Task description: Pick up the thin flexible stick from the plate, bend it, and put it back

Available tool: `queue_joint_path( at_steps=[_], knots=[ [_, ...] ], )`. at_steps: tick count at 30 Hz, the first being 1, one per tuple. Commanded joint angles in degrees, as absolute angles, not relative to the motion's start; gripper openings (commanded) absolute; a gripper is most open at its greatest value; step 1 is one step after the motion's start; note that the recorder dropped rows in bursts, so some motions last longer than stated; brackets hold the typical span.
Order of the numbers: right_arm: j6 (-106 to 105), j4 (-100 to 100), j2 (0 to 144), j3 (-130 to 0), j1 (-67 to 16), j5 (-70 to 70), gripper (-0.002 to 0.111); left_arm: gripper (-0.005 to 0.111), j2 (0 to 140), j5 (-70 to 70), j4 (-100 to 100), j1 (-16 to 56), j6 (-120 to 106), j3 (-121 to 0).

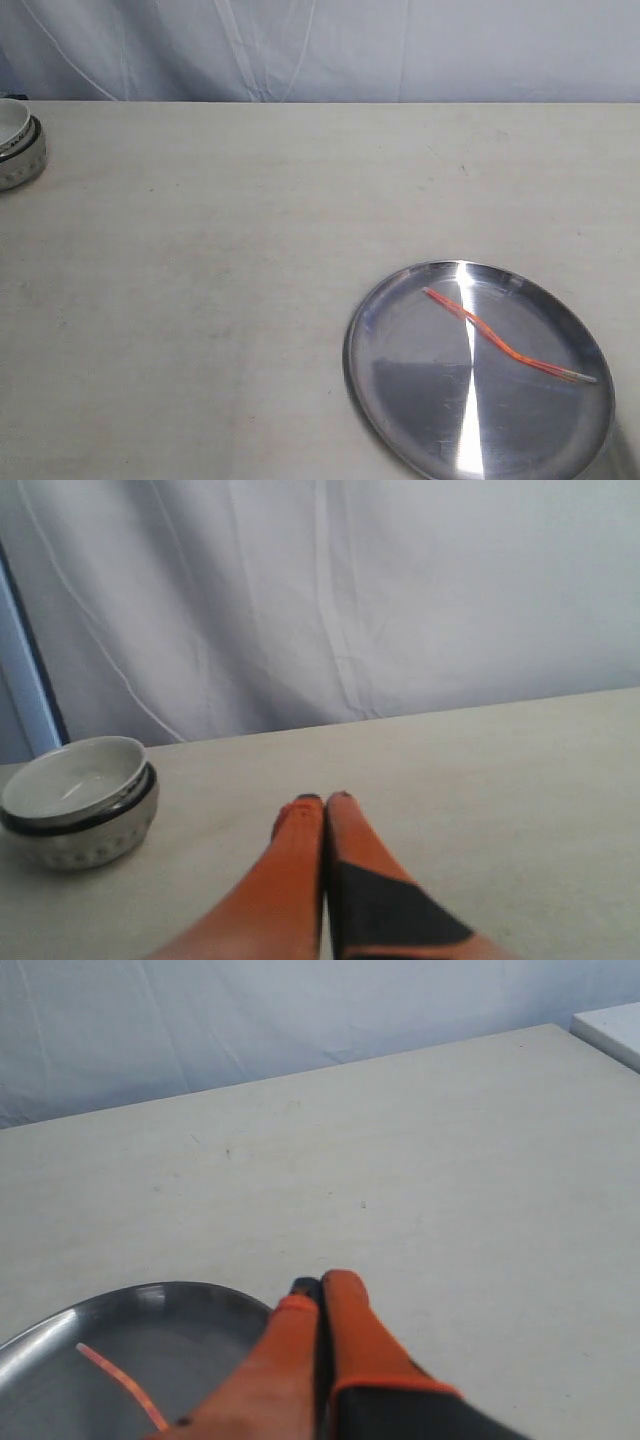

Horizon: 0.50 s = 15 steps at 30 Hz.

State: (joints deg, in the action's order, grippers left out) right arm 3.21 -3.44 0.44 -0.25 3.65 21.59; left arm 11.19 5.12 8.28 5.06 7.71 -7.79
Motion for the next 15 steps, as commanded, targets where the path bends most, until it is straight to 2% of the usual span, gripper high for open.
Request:
queue_joint_path(
  at_steps=[1, 8, 15],
  knots=[
    [3.07, -3.2, 0.0, 0.0, 3.89, 20.74, 0.0, 0.0, 5.91, 7.96, 5.31, 1.28, 6.74, -5.69],
    [3.07, -3.2, 0.0, 0.0, 3.89, 20.74, 0.0, 0.0, 0.06, 10.88, 0.85, -0.76, 0.0, -2.67],
    [3.07, -3.06, 0.0, 0.0, 3.89, 21.05, 0.0, 0.0, 0.0, 13.84, -2.43, -0.76, 0.0, 0.0]
  ],
)
